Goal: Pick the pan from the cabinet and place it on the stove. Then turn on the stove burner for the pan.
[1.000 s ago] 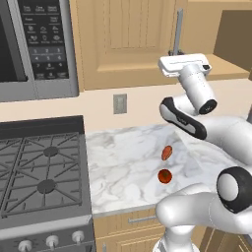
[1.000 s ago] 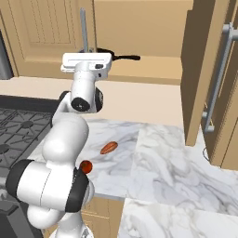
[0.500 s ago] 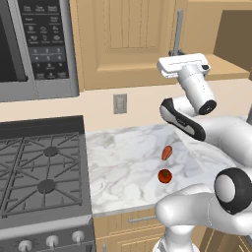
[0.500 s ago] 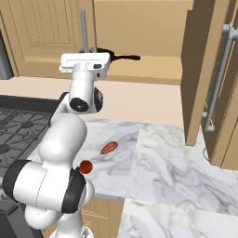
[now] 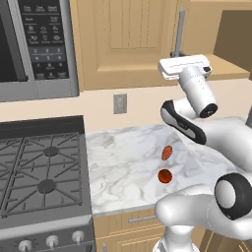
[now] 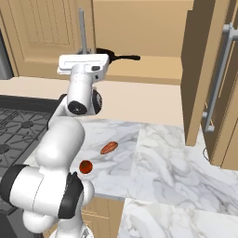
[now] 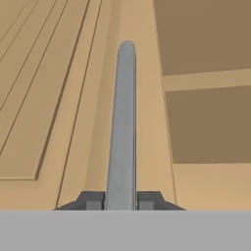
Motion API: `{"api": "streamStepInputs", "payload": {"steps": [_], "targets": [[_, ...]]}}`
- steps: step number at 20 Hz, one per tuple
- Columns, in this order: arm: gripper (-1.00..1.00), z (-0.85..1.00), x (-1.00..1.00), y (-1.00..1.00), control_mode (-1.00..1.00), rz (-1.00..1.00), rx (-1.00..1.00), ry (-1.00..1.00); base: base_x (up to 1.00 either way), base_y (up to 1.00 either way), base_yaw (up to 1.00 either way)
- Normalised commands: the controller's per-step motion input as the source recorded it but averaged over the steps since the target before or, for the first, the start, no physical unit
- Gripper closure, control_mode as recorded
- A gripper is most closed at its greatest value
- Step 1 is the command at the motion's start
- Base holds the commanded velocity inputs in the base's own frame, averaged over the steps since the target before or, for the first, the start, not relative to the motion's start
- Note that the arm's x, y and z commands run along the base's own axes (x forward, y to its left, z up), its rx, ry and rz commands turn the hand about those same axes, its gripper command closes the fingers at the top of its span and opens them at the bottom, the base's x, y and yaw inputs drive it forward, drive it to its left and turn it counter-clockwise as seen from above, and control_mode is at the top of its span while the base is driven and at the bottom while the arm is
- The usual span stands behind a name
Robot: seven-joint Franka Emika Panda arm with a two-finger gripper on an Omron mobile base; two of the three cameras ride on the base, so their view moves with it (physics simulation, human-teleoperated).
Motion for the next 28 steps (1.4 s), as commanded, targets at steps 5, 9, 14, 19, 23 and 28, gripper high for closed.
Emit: {"api": "streamStepInputs", "payload": {"steps": [5,9,14,19,23,28], "targets": [[1.0,0.0,-0.69,-0.09,-1.0,0.0,0.0,-0.07,0.0,0.0,0.0],[1.0,0.0,-0.82,-0.01,-1.0,0.0,0.0,-0.06,0.0,0.0,0.0],[1.0,0.0,-0.83,0.03,-1.0,0.0,0.0,-0.02,0.0,0.0,0.0],[1.0,0.0,-0.82,0.18,-1.0,0.0,0.0,0.0,0.0,0.0,0.0],[1.0,0.0,-0.79,0.06,-1.0,0.0,0.0,-0.01,0.0,0.0,0.0],[-1.0,0.0,-0.82,0.06,-1.0,0.0,0.0,-0.09,0.0,0.0,0.0]]}}
